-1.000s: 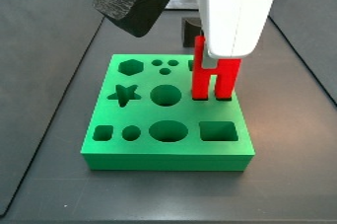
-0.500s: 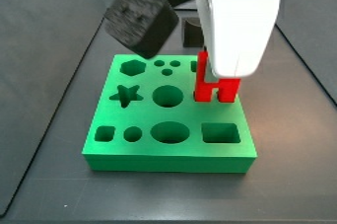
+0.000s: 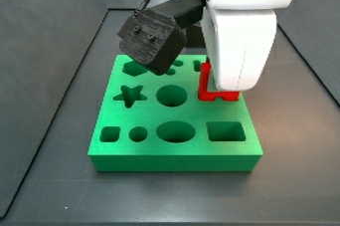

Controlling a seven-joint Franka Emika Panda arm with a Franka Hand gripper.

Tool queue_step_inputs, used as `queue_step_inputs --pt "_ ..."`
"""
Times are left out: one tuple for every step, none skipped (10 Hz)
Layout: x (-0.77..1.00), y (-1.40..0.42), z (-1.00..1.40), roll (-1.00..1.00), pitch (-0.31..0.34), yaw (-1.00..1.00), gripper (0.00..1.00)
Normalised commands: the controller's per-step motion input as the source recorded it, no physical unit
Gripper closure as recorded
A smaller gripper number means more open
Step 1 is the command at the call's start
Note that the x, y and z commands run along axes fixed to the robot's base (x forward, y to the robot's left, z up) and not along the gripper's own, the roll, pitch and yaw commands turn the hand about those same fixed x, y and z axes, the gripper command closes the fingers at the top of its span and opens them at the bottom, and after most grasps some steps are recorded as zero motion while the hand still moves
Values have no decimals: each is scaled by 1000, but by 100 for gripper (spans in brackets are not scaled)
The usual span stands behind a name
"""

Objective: Insert the double-square object.

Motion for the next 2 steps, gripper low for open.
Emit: queue_step_inputs --pt "20 197 0 11 17 0 100" --pt "0 0 0 0 0 0 100"
